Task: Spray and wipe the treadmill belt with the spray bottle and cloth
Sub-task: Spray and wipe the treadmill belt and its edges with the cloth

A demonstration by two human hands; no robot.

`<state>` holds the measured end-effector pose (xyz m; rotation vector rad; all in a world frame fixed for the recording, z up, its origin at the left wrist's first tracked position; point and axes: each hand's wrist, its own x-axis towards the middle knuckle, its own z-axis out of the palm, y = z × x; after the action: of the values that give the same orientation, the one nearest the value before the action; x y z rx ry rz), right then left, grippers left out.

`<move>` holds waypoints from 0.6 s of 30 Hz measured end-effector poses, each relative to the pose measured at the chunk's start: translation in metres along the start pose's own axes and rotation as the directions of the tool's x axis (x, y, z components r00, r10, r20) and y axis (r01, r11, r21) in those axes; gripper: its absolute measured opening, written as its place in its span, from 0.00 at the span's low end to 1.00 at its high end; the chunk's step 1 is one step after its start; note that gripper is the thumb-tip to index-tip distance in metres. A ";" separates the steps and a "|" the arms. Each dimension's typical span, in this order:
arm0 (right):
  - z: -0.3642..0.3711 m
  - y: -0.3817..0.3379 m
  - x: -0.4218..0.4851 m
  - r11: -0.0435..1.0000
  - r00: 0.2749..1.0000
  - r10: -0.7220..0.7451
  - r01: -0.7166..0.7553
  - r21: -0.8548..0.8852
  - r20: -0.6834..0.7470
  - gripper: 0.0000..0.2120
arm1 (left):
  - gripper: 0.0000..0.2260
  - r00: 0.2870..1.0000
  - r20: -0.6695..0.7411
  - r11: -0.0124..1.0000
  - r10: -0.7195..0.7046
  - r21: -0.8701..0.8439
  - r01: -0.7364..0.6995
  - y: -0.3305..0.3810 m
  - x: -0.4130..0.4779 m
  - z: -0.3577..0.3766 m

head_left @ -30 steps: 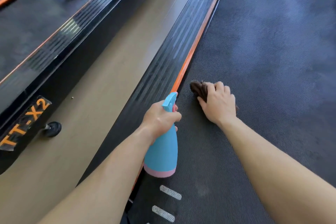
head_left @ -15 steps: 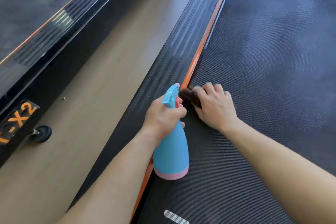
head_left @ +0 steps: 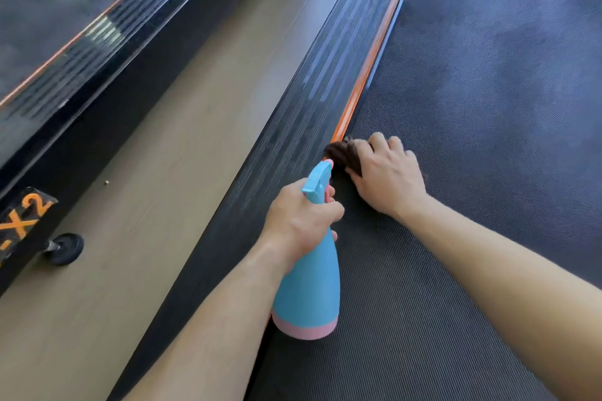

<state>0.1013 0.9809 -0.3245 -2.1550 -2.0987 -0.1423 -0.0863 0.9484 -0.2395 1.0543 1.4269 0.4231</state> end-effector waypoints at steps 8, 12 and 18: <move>0.011 0.006 0.075 0.942 0.944 0.327 -0.330 0.063 0.053 0.20 | 0.15 1.000 0.023 1.000 0.001 -0.023 0.000 -0.001 -0.001 -0.006; 0.004 -0.001 0.017 0.998 0.999 0.051 -0.051 0.020 0.000 0.22 | 0.18 1.000 0.016 1.000 -0.012 -0.012 0.012 0.002 -0.001 -0.005; -0.001 0.026 0.047 1.000 0.997 0.022 -0.023 0.003 0.073 0.22 | 0.18 1.000 0.022 1.000 -0.022 0.020 0.022 0.001 0.003 0.001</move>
<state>0.1291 1.0270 -0.3170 -2.2131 -2.1102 -0.0588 -0.0849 0.9506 -0.2407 1.0557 1.4241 0.3806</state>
